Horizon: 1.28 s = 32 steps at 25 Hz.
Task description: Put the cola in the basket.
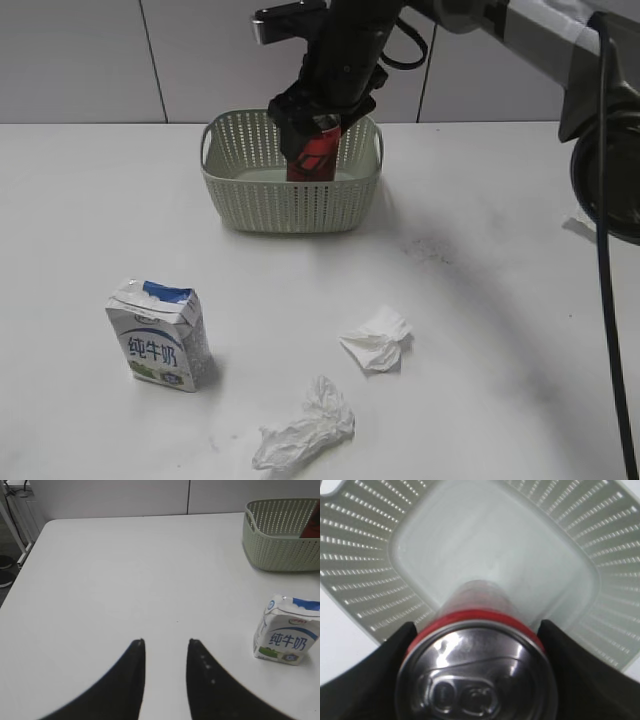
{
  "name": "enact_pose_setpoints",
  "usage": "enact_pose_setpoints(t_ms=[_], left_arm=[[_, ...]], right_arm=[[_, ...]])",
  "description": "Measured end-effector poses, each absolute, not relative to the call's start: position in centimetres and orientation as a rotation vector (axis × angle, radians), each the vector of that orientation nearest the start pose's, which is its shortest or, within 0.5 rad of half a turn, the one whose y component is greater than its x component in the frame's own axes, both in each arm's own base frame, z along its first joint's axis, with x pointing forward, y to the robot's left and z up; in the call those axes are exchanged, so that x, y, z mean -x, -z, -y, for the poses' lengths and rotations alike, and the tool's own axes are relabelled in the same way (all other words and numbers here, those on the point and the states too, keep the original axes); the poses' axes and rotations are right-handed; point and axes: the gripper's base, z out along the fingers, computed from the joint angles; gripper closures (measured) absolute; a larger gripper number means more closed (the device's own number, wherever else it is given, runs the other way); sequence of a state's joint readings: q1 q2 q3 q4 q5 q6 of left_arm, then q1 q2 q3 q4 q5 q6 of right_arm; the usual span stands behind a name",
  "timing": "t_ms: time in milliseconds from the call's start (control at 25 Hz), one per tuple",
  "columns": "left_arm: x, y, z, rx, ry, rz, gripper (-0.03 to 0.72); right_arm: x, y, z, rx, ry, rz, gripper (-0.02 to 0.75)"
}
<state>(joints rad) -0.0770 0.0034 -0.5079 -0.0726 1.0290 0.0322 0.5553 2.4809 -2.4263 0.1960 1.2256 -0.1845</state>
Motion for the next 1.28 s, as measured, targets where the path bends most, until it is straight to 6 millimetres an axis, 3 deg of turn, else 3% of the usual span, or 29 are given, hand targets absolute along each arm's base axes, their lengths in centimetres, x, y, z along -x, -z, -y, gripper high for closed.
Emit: enact_pose_setpoints(t_ms=[160, 360, 640, 760, 960, 1080, 1280], left_arm=[[0.5, -28.2, 0.5, -0.112, 0.115, -2.005, 0.460], [0.5, -28.2, 0.5, -0.112, 0.115, -2.005, 0.460], [0.5, -28.2, 0.5, -0.112, 0.115, -2.005, 0.460], [0.5, -28.2, 0.5, -0.112, 0.115, -2.005, 0.460], [0.5, -28.2, 0.5, -0.112, 0.115, -2.005, 0.460], [0.5, -28.2, 0.5, -0.112, 0.115, -2.005, 0.460], [0.5, -28.2, 0.5, -0.112, 0.115, -2.005, 0.460]], right_arm=[[-44.1, -21.7, -29.4, 0.958, -0.381, -2.601, 0.121], [-44.0, -23.8, -29.2, 0.946, -0.368, -2.553, 0.101], [-43.2, -30.6, -27.6, 0.863, -0.364, -2.421, 0.106], [-44.2, -32.6, -24.6, 0.676, -0.391, -2.441, 0.120], [-46.3, -34.8, -15.9, 0.402, -0.332, -2.469, 0.148], [-46.0, -36.0, -12.2, 0.320, -0.249, -2.480, 0.149], [-43.2, -36.3, -7.4, 0.217, -0.167, -2.572, 0.152]])
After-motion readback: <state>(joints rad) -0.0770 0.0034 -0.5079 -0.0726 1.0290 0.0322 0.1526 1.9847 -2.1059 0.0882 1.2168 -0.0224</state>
